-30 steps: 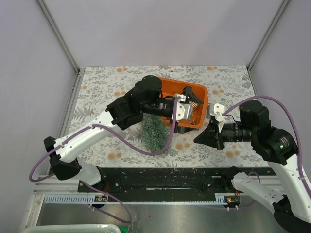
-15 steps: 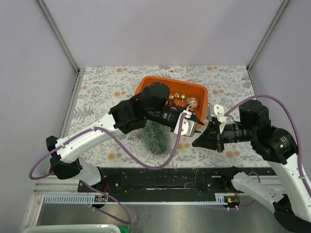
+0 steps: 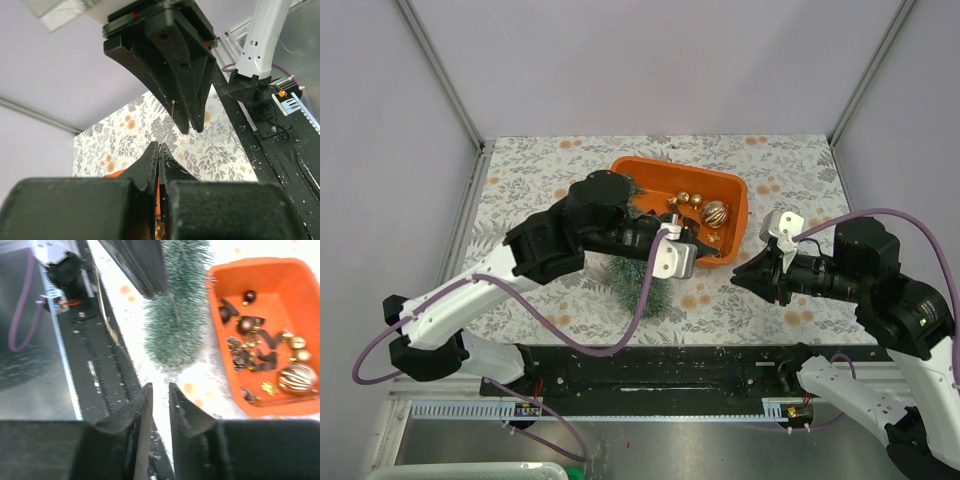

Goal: Decorate the small christmas tree

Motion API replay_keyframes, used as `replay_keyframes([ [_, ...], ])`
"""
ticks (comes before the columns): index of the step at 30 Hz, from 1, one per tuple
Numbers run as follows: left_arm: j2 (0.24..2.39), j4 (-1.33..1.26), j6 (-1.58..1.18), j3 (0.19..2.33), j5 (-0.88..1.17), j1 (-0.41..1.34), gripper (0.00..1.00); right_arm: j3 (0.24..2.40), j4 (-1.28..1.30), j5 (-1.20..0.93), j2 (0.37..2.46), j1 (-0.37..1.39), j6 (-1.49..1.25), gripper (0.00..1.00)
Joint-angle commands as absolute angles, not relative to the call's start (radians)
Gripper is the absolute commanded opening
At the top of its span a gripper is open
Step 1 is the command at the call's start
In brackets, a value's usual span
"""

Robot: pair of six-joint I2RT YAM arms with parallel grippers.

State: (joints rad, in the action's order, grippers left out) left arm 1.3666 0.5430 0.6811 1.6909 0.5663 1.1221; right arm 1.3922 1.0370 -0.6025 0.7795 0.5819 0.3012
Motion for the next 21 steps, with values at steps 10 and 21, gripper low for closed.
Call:
replay_keyframes([
  [10,1.252,0.517,0.618,1.644,0.433,1.123,0.0,1.247,0.857,-0.38,0.667,0.589,0.212,0.54],
  [21,1.192,0.488,0.626,1.597,0.387,1.123,0.0,1.187,0.877,-0.367,0.637,0.589,0.12,0.56],
])
